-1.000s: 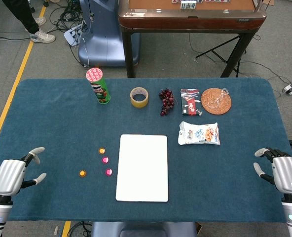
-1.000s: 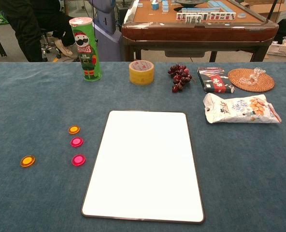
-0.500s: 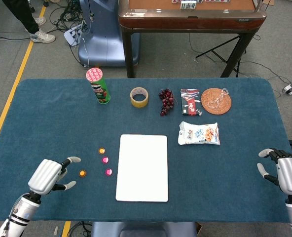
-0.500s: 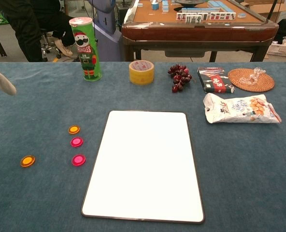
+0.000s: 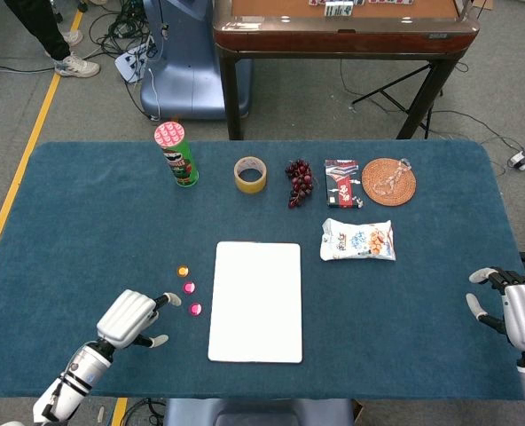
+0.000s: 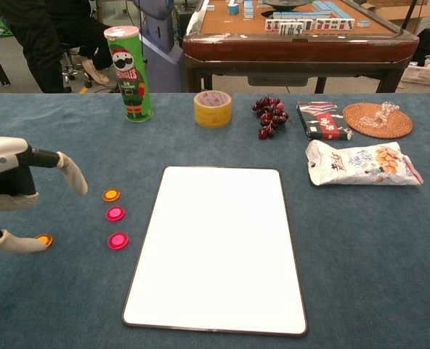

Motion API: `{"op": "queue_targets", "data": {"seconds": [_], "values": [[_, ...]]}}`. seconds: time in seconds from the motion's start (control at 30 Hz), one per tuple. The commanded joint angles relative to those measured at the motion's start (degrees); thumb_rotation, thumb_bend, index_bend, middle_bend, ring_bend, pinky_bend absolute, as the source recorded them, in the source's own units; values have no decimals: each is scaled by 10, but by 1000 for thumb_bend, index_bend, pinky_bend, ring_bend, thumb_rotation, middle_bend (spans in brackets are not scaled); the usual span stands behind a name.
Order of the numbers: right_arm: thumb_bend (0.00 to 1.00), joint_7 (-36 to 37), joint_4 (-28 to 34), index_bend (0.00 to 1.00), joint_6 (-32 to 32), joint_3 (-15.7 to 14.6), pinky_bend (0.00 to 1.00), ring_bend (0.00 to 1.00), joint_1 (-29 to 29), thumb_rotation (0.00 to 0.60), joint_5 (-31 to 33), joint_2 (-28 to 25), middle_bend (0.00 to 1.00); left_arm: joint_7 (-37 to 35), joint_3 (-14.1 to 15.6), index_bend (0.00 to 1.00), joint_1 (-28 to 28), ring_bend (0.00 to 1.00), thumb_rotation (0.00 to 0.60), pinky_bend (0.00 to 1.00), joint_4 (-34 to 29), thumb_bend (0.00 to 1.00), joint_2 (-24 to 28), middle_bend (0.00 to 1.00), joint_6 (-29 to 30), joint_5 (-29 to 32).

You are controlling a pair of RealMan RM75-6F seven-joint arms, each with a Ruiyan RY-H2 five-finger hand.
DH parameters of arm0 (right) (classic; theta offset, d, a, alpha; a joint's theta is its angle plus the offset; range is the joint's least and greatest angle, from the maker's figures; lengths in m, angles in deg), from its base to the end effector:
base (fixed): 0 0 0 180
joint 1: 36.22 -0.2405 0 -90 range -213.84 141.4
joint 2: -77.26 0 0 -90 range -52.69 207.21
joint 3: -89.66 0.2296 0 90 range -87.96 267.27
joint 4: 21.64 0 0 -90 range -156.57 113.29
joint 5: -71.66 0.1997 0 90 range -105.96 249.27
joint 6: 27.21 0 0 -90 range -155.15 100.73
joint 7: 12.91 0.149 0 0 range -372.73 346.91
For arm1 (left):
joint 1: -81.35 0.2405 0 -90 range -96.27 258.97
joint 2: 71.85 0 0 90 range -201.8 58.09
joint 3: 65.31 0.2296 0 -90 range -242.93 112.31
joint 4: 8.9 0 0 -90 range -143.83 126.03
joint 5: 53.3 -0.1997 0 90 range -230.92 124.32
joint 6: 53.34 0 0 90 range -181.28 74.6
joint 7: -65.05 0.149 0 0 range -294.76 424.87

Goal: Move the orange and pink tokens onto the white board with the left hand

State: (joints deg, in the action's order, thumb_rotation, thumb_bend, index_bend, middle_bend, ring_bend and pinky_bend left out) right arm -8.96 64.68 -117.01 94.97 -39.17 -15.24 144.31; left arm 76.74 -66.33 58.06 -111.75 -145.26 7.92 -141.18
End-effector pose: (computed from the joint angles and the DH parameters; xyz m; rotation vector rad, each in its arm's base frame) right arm -0.2937 -0.1819 0.1681 1.2988 -0.8332 0.9805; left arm -0.1687 0.2199 0.0379 -1.9632 -1.0149 -0.9764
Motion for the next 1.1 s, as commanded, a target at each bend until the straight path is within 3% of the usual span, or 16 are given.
{"op": "queue_targets", "data": {"seconds": [0.03,0.47,1.1], "values": [[251,1,-2,469,2,-1,611,499,-1,600,0,2,499,11,2,441,-7,1000,600,1000,11,121,-13,1000,-12,17],[251,2,-9,470,12,-2,611,500,-5,600,1,9,499,30,-1,461,-22,1000,600,1000,62,121,-44,1000,-44,88],[252,-1,-9,469,17,-3,611,500,-6,600,2,11,499,47,0,495,-27,1000,600,1000,122,119,-70,1000,-43,132]]}}
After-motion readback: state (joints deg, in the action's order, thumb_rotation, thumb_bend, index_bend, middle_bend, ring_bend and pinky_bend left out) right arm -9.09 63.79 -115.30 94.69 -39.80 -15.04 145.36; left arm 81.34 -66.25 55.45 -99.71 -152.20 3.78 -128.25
